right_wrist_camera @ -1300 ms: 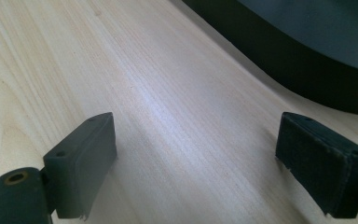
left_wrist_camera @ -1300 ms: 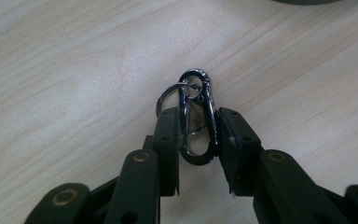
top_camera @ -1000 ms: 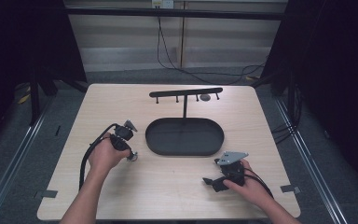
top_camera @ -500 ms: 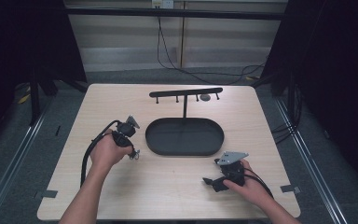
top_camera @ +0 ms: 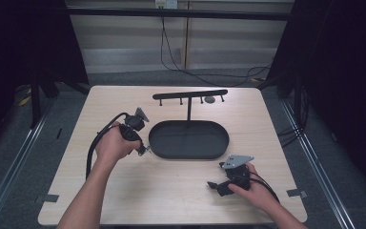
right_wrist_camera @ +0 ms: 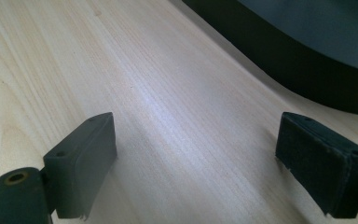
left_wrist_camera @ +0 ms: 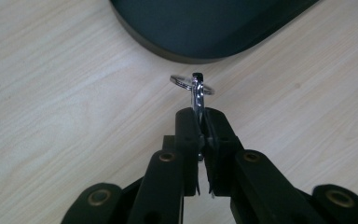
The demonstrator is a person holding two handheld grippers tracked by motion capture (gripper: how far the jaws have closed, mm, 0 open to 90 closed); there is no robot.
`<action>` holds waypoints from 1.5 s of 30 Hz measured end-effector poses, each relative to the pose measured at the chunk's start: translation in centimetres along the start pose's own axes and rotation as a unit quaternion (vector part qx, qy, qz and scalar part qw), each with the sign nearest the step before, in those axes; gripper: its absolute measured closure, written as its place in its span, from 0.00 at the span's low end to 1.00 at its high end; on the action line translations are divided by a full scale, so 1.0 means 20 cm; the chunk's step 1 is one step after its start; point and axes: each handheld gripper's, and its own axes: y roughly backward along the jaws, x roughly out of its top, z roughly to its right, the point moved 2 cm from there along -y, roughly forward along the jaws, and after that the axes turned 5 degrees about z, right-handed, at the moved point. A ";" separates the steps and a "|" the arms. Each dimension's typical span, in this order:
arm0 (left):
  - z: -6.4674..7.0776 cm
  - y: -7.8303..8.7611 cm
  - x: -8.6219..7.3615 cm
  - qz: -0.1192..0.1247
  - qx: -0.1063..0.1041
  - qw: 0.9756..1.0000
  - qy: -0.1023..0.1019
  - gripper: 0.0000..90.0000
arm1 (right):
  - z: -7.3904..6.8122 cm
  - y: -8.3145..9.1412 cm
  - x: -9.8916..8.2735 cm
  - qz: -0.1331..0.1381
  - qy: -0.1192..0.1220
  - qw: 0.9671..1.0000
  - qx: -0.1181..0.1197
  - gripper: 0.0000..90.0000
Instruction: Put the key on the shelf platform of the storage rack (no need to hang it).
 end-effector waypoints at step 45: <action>0.21 -0.03 0.32 0.072 -0.006 0.997 -0.036 0.95 | 0.00 0.00 0.00 0.000 0.001 1.000 -0.001 0.13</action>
